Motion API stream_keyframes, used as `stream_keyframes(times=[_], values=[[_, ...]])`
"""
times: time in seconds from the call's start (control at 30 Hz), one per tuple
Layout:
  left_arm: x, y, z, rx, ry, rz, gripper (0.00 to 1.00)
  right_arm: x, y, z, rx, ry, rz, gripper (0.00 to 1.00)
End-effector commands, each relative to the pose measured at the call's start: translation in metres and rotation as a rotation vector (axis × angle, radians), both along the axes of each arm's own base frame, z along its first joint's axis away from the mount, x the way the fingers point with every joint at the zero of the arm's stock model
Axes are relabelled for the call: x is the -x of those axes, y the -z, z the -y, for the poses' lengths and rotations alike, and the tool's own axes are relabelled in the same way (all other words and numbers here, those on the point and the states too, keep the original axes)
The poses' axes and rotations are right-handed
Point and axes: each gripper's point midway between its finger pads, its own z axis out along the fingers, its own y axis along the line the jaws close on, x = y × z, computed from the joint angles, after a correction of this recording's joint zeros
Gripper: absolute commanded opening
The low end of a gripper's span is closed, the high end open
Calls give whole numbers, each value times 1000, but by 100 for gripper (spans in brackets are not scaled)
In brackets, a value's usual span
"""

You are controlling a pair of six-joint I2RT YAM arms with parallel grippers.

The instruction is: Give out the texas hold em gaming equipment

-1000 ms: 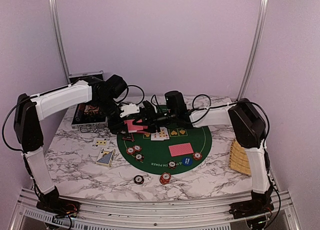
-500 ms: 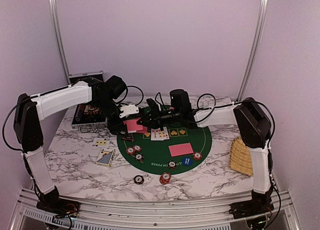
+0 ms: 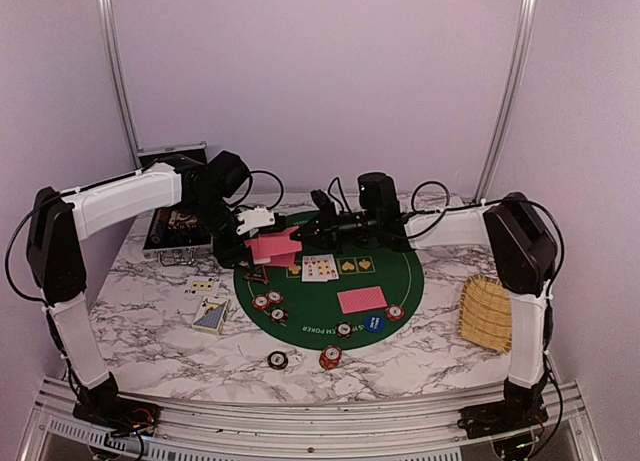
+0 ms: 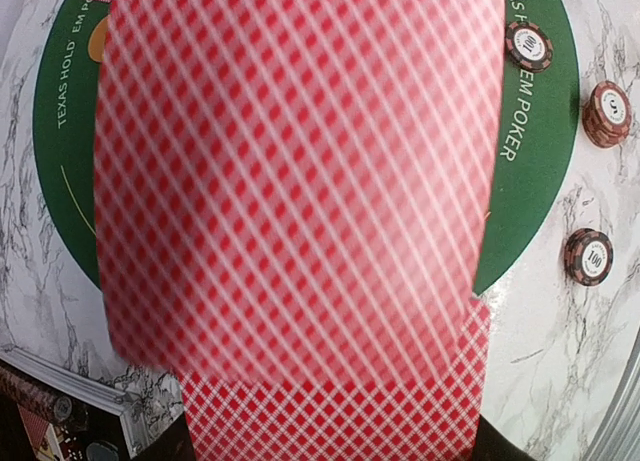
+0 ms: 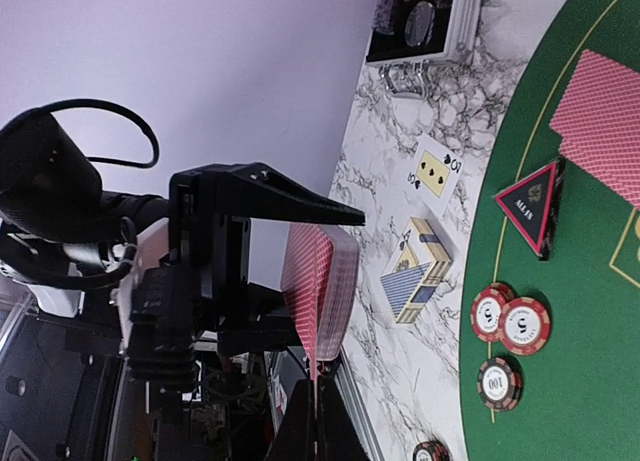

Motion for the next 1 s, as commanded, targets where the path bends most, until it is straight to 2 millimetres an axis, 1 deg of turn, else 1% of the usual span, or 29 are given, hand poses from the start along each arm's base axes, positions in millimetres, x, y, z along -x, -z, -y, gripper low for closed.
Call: stream_keyframes(times=[0.0, 0.07, 0.1, 0.17, 0.3, 0.4, 0.53, 0.7, 0.73, 0.83, 0.97], values=[[1, -7, -11, -2, -12, 9, 0, -21, -30, 35, 4, 60, 93, 0], [2, -6, -13, -5, -14, 8, 0, -29, -29, 47, 48, 87, 119, 0], [1, -6, -14, -5, -17, 7, 0, -35, -33, 51, 67, 100, 167, 0], [1, -6, -14, -4, -19, 7, 0, -44, -21, 62, 190, 121, 216, 0], [1, -8, -16, 3, -30, 7, 0, -72, 7, 90, 560, 153, 463, 0], [0, -10, -19, 5, -38, 10, 0, -85, 18, 105, 767, 179, 623, 0], [1, -13, -23, 9, -43, 17, 0, -96, 25, 118, 1029, 201, 845, 0], [2, -14, -24, 10, -47, 15, 0, -106, 31, 123, 1285, 220, 1079, 0], [2, -14, -24, 11, -48, 15, 0, -107, 30, 120, 1325, 225, 1139, 0], [3, -14, -25, 10, -46, 14, 0, -111, 33, 115, 1424, 235, 1244, 0], [3, -13, -26, 7, -47, 15, 0, -108, 49, 94, 1449, 166, 1342, 0]])
